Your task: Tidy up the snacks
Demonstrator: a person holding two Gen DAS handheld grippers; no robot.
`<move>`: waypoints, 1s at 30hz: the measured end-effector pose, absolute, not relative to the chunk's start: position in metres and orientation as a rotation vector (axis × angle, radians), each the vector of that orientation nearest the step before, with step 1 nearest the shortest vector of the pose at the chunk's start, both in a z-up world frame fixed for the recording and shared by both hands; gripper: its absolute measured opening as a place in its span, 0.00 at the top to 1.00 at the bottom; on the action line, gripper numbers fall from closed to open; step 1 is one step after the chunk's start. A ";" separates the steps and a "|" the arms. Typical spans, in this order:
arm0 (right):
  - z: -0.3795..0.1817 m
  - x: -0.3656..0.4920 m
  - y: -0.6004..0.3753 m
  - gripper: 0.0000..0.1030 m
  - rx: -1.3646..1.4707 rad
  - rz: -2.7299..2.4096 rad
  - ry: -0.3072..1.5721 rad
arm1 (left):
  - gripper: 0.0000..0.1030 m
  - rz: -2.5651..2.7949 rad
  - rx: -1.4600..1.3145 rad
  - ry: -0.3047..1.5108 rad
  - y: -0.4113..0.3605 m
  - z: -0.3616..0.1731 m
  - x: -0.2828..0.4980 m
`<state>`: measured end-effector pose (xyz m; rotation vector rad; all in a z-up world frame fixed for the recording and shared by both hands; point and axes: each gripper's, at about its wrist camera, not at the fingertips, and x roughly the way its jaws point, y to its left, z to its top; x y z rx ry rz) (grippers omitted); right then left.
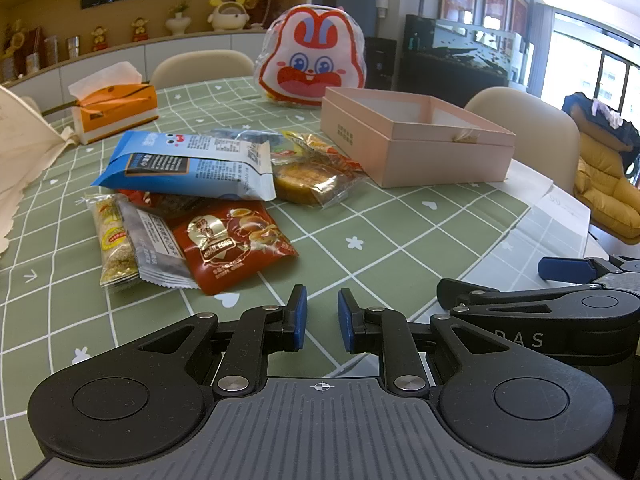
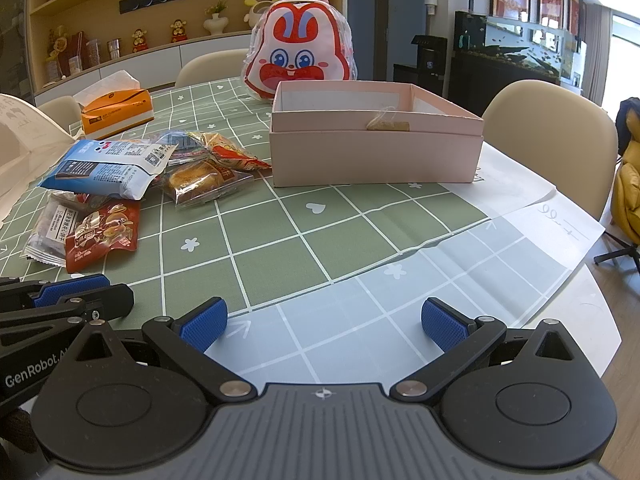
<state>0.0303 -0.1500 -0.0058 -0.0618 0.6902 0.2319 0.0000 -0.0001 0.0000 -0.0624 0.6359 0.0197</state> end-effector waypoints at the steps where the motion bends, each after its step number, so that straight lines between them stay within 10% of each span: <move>1: -0.006 0.030 -0.150 0.00 -0.061 0.232 0.690 | 0.80 0.020 -0.062 0.636 0.000 0.000 0.000; 30: -0.007 0.032 -0.149 0.00 -0.062 0.233 0.690 | 0.80 0.020 -0.060 0.636 0.000 0.000 0.000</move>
